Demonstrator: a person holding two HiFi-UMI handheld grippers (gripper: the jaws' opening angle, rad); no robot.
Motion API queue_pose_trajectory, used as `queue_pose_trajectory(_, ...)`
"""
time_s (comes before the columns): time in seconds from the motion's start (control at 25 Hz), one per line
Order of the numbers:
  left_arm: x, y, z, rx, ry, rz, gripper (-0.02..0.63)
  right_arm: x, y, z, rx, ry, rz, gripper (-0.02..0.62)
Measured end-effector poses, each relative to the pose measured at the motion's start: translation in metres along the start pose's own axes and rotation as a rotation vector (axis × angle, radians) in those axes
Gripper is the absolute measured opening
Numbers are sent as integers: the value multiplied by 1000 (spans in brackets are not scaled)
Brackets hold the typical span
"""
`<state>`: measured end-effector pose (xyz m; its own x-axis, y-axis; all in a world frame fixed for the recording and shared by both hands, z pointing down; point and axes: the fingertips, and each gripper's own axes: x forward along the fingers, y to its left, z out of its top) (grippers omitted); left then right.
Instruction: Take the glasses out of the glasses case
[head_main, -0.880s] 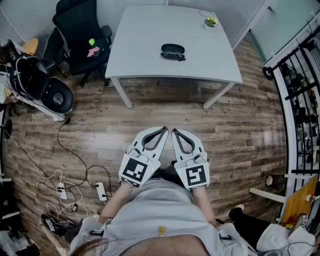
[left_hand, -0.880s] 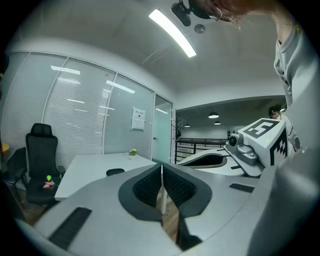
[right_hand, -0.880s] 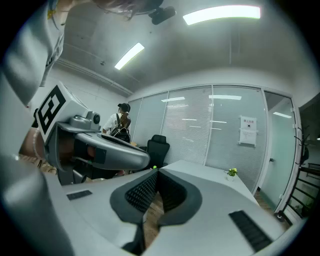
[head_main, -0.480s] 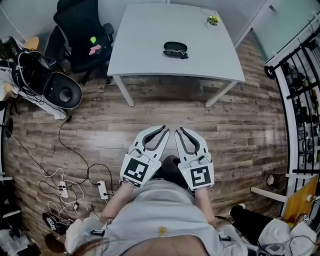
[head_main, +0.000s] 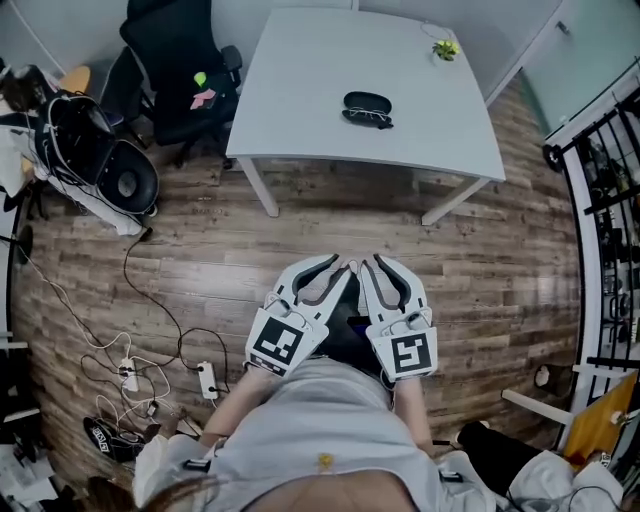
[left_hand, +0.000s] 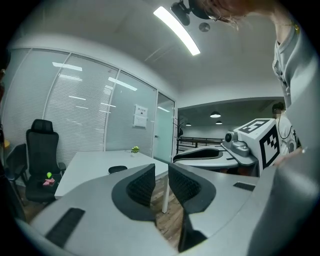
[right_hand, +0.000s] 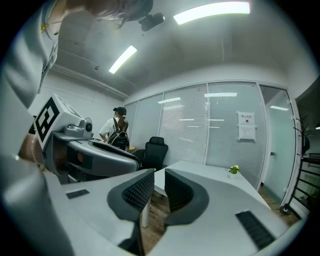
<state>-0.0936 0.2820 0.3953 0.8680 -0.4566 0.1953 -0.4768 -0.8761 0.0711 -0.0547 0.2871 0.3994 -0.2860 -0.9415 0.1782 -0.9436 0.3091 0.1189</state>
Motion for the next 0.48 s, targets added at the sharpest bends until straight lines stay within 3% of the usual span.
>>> queue_pose_trajectory(0.48,82,73,38,17,-9,45,97,91,-67,27,-50,-44,65,57)
